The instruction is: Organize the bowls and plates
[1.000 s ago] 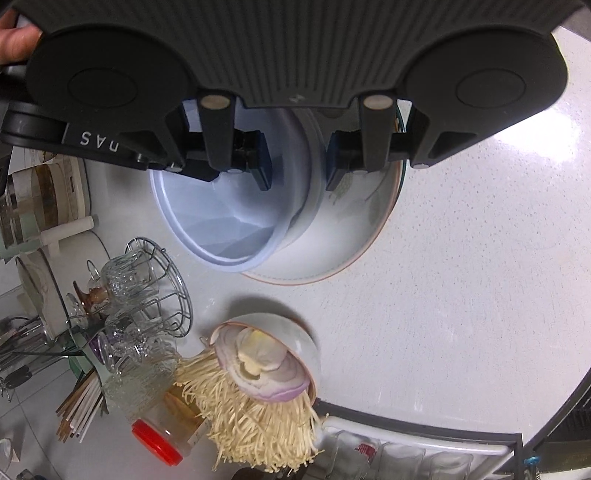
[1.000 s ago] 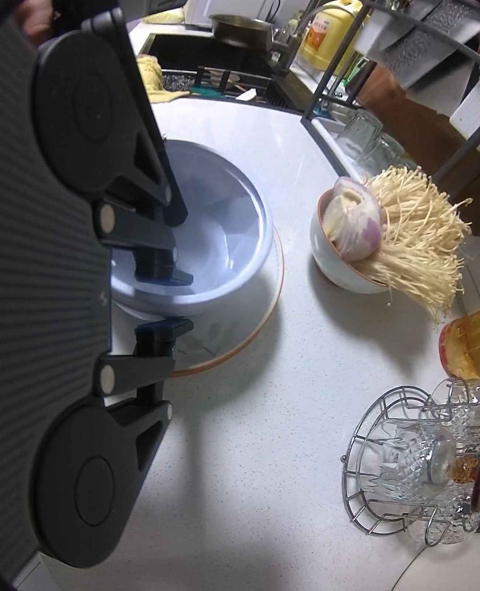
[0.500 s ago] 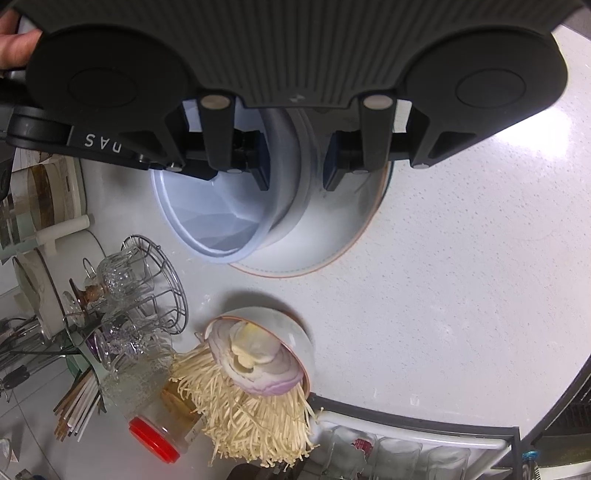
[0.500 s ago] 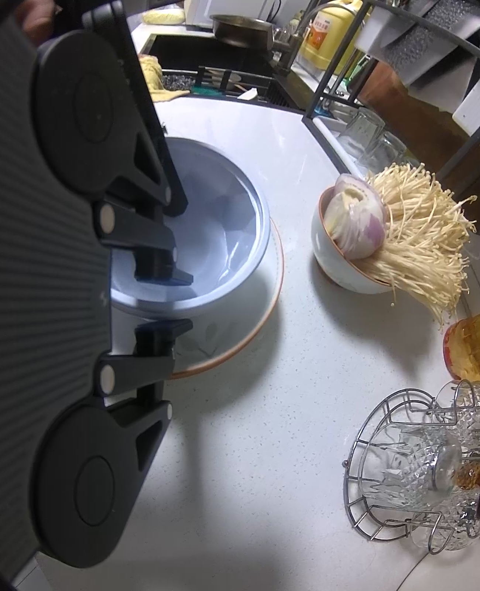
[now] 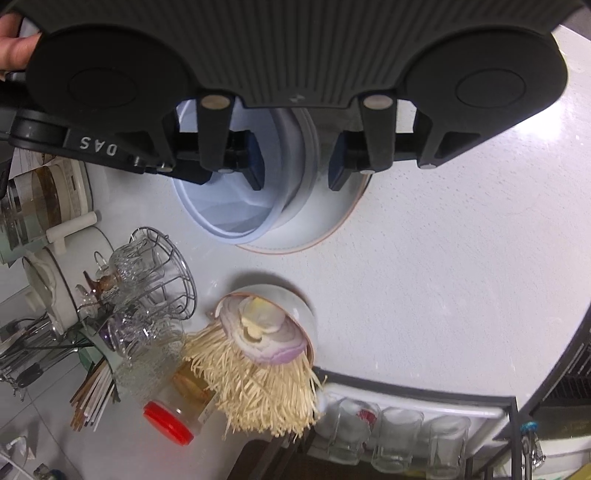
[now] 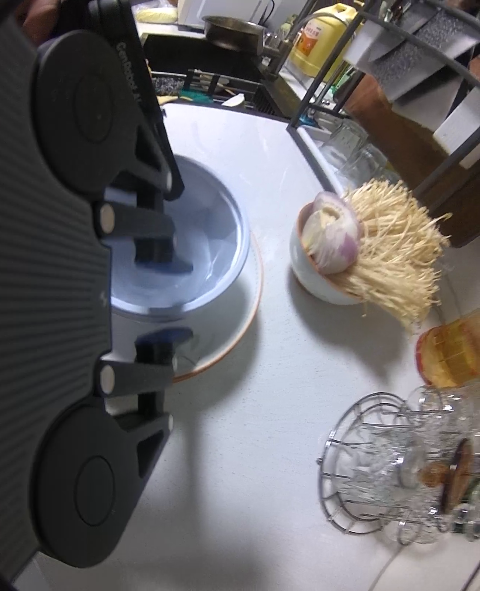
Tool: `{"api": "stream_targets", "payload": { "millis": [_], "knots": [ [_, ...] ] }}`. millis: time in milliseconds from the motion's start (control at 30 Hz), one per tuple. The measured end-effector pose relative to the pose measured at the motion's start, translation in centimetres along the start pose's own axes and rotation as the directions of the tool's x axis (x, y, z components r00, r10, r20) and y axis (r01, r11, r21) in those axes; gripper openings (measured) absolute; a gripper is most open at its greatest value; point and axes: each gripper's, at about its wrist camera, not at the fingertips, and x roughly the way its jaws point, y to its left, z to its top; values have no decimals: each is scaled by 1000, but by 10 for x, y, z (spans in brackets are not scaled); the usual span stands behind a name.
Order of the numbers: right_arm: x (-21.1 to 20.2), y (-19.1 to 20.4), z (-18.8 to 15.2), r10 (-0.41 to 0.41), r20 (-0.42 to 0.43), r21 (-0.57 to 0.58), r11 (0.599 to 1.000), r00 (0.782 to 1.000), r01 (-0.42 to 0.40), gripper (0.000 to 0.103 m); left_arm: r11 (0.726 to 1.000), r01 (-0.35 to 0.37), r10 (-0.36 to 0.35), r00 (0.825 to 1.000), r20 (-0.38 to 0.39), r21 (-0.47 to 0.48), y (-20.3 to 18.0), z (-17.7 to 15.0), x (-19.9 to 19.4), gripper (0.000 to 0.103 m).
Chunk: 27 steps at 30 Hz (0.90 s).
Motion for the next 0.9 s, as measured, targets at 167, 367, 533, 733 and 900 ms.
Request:
{"api": "stream_targets", "payload": {
  "millis": [167, 367, 533, 733, 900],
  "knots": [
    [-20, 5, 0, -14, 70, 12, 1000, 997, 13, 43, 999, 6, -9, 998, 58, 43, -4, 4, -24, 49],
    [-54, 18, -6, -15, 193, -4, 1000, 981, 16, 43, 988, -2, -15, 994, 112, 154, -17, 8, -67, 49],
    [-88, 28, -18, 3, 287, -2, 1000, 958, -2, 44, 965, -28, -17, 985, 170, 262, -30, 6, -106, 49],
    [-137, 35, -37, 0, 396, -9, 1000, 918, 3, 44, 947, -12, -63, 972, 224, 321, -46, 0, -152, 49],
    [-178, 35, -52, 17, 485, -34, 999, 874, -1, 44, 920, -32, -89, 953, 288, 390, -77, -18, -184, 49]
  ]
}}
